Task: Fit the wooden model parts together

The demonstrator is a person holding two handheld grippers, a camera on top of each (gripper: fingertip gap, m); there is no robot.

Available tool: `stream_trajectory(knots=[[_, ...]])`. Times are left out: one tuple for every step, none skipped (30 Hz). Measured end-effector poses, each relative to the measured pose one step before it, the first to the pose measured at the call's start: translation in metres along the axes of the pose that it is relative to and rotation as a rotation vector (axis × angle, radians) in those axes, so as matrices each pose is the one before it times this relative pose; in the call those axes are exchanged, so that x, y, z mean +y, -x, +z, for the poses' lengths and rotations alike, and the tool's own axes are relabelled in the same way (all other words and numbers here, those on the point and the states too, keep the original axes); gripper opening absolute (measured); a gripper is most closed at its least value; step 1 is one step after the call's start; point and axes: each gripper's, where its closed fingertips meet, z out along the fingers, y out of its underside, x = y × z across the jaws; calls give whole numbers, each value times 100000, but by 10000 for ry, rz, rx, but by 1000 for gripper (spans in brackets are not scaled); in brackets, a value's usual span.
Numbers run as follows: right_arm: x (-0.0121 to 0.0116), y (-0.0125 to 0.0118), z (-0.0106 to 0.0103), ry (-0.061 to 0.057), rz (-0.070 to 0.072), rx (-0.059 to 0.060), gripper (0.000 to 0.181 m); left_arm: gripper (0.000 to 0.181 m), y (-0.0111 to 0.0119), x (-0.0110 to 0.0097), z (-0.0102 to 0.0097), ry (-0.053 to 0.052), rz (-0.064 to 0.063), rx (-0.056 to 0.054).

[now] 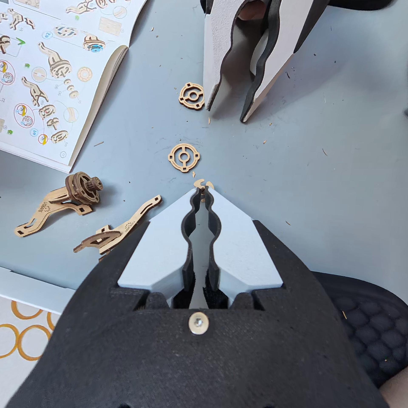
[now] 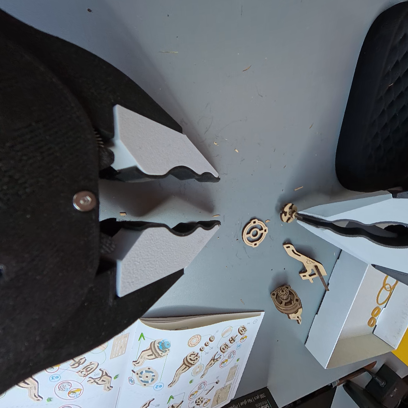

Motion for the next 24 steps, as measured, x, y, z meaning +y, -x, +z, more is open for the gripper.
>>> stream_trajectory(knots=[[3,-7,-1,-1,1,-1,34,2,-63,-7,41,14,28,24],[0,0,0,0,0,0,34,2,-97,2,35,15,33,38],[2,1,4,5,0,-3,34,2,-67,17,20,11,31,25],[7,10,5,3,-3,0,34,2,-4,13,9,11,14,-3],[-4,4,1,0,-6,0,34,2,2,2,-4,-3,0,2],[4,-3,-2,3,-4,0,34,2,-8,-5,-3,-13,-7,8],[7,12,6,2,-1,-1,34,2,23,6,-24,-10,-8,-7],[1,-9,5,2,2,-2,34,2,62,0,-45,-10,-5,-31],[5,-2,-2,1,6,-2,34,2,29,-53,-67,-39,-2,-16],[1,-1,0,-2,6,-3,34,2,-10,-166,-97,-106,1,9],[-8,-3,-11,-4,0,3,34,2,4,-275,-146,-169,-9,3],[-4,-7,2,-3,-1,4,34,2,76,-329,-187,-199,-35,-33],[5,1,-8,0,0,2,34,2,170,-327,-220,-193,-92,-80],[-2,-4,1,-1,1,3,34,2,454,-221,-212,-136,-211,-205],[-5,-13,-12,-5,3,5,34,2,674,-119,-181,-75,-348,-290],[-9,-17,-10,-8,4,8,34,2,426,-132,-132,-112,-350,-98],[12,-45,-4,1,6,15,34,2,86,-216,-79,-197,-256,96],[8,-43,-12,3,12,15,34,2,-29,-220,-24,-198,-162,138],[-11,-49,-16,-12,17,16,34,2,-27,-175,29,-154,-103,105],[-28,-85,-37,-23,21,39,34,2,19,-109,50,-85,-89,54],[-41,-129,-55,-30,27,58,34,2,38,-30,85,-23,-76,18],[-40,-284,-96,-24,51,143,33,2,23,10,99,14,-48,8],[-72,-530,-179,-44,74,273,32,2,39,59,134,53,-23,-23],[-139,-754,-267,-107,122,366,32,2,65,103,146,88,-22,-47]])
